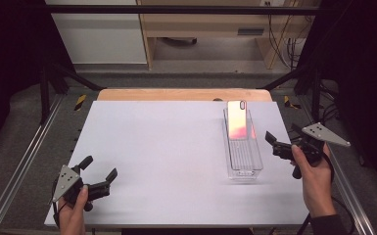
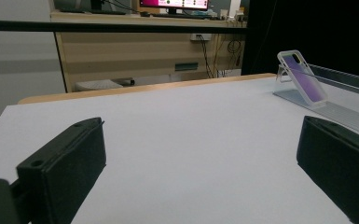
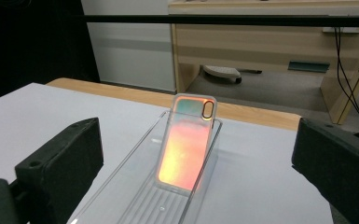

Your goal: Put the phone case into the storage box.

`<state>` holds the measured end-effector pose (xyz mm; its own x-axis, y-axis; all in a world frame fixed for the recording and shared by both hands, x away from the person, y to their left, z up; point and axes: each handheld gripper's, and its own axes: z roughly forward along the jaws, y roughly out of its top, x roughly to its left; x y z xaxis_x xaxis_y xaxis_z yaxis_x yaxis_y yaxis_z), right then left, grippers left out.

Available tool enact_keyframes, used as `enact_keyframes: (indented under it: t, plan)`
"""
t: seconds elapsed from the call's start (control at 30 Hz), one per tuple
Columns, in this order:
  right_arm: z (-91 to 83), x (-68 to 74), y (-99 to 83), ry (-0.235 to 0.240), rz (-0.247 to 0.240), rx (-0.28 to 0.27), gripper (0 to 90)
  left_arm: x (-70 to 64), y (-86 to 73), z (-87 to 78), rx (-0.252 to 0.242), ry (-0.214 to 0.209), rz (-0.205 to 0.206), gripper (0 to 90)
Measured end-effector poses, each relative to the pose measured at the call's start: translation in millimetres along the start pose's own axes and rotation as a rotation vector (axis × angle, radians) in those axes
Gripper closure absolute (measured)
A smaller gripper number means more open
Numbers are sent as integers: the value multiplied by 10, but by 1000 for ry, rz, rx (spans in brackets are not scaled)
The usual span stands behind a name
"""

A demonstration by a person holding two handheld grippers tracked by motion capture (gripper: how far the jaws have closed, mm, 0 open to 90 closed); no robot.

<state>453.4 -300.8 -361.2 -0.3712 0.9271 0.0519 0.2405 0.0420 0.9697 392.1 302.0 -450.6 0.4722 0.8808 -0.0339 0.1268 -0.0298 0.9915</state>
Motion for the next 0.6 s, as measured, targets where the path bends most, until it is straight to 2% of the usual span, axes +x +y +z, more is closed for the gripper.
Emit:
enact_keyframes:
  t: [0.37, 0.6]
  plan:
    - [-84, -105, -224, -16, 25, 24, 27, -6, -1, 11, 3, -7, 3, 7]
    - [-120, -124, -326, -14, 18, 25, 29, -14, -2, 15, 3, -10, 2, 8]
